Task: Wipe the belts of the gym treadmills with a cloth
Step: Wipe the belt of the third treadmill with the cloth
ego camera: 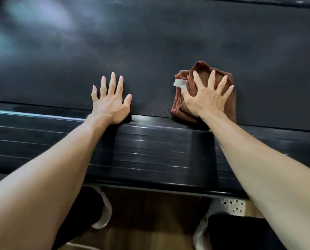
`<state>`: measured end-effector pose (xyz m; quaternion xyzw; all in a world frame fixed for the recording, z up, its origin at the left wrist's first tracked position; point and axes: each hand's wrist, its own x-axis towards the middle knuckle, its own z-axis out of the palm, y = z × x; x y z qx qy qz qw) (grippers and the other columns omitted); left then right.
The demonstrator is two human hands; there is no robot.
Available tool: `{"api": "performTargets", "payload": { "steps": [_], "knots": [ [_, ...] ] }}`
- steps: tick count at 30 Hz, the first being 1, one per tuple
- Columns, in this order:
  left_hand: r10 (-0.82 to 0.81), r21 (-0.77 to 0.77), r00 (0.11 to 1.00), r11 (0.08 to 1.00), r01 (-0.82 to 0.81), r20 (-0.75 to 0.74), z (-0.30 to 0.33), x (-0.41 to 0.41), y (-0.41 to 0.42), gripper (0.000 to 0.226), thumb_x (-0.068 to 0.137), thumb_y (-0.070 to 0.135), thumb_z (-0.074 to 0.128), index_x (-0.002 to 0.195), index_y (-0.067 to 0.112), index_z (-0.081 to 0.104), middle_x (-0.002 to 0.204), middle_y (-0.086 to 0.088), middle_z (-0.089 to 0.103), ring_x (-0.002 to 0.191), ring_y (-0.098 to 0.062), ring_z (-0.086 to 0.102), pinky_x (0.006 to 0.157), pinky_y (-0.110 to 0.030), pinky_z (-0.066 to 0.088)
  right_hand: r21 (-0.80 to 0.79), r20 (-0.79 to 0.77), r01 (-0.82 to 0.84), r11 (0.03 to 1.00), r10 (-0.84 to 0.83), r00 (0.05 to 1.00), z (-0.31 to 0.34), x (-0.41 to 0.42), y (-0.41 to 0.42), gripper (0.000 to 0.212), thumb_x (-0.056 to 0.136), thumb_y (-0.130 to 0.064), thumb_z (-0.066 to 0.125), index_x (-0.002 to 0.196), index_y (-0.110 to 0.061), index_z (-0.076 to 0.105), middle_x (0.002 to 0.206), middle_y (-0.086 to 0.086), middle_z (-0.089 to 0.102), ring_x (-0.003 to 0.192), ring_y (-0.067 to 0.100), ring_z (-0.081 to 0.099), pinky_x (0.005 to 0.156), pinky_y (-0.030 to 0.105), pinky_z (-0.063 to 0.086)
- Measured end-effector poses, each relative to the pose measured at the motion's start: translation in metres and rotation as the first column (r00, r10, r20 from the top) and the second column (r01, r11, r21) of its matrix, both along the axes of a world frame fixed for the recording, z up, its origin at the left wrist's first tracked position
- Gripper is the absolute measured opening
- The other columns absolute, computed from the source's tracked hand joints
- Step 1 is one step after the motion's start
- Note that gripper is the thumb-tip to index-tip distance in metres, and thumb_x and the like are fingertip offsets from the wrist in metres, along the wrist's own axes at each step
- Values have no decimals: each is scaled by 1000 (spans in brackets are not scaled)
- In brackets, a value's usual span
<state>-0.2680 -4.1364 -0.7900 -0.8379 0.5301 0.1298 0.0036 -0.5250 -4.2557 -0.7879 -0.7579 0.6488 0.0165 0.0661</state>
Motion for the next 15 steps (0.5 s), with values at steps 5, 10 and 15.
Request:
{"api": "performTargets", "payload": {
  "steps": [5,10,15],
  "knots": [
    [11,-16,1000,1000,-11,13,0,-1,0,68,106,51,21,164,27,-5,171,4,-15,157,-23,-17,125,-54,-9,2,44,29,1000,-29,999,4,16,3,96,81,-96,13,163,-48,6,174,12,-7,155,51,-12,120,71,-10],
    [8,-25,1000,1000,-8,0,-1,-1,1,68,106,50,20,164,27,-5,171,3,-16,157,-24,-18,125,-55,-9,43,46,-103,994,101,994,6,-5,9,92,82,-96,24,162,-53,6,175,3,-8,156,47,-16,118,71,-12],
    [6,-35,1000,999,-7,-6,-1,0,-1,66,106,48,17,164,27,-6,171,3,-17,157,-24,-19,124,-55,-10,-4,17,39,999,-39,999,3,37,-9,73,97,-74,27,163,-49,12,175,5,1,155,52,-11,118,75,-7]
  ]
}}
